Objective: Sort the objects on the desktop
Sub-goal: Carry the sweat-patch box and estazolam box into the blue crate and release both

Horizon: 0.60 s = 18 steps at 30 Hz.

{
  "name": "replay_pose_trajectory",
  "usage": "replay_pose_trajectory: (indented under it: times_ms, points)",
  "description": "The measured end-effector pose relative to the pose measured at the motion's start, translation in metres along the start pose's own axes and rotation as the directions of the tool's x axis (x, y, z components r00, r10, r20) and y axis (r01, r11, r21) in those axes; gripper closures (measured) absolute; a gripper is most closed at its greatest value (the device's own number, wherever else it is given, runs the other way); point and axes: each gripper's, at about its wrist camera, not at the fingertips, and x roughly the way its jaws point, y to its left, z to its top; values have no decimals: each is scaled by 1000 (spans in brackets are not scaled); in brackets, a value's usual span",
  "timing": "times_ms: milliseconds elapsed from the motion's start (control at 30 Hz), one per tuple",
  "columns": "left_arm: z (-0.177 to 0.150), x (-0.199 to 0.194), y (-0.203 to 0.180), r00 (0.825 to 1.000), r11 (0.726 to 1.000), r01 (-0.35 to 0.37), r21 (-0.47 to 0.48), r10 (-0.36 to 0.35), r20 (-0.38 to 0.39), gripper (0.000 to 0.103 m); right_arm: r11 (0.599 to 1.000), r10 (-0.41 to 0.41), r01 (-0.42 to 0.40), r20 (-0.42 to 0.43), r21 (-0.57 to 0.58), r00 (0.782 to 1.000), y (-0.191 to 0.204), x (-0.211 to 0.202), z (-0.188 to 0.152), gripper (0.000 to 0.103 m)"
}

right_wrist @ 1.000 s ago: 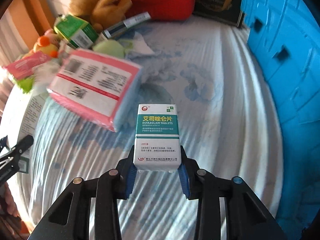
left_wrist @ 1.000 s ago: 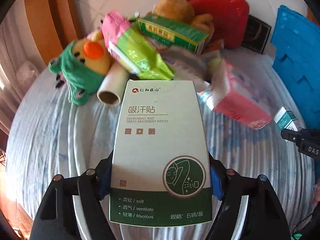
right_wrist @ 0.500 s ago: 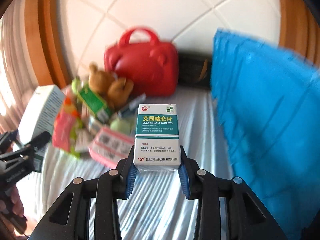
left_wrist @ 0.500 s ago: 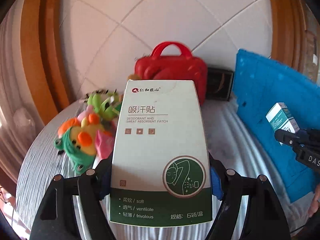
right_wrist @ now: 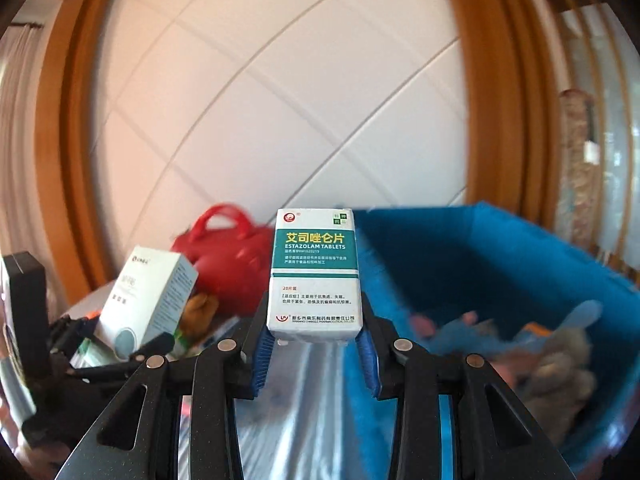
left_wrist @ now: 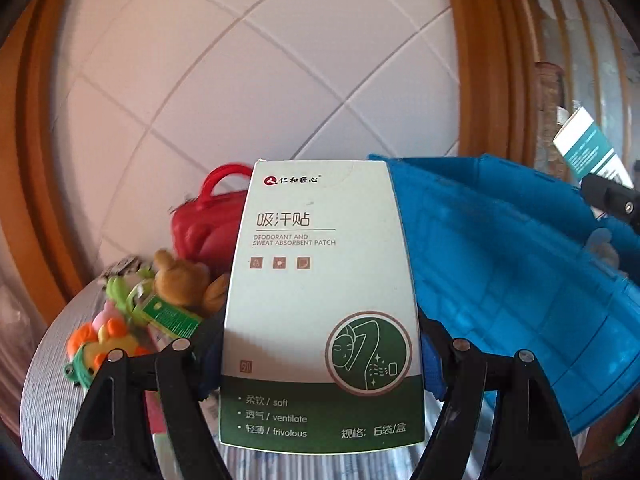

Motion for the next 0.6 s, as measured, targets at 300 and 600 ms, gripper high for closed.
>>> replay_pose_trajectory:
  times_ms: [300,600]
  points:
    - [56,-7,-89,981,979,170,114,-179,74,28,963,-268,266,61,45,961,-78,-33,21,67]
    - [89,-2,-178,952,934,290,208,-304,38,28,913,-404,403,7,69,915,-145,-32,23,67]
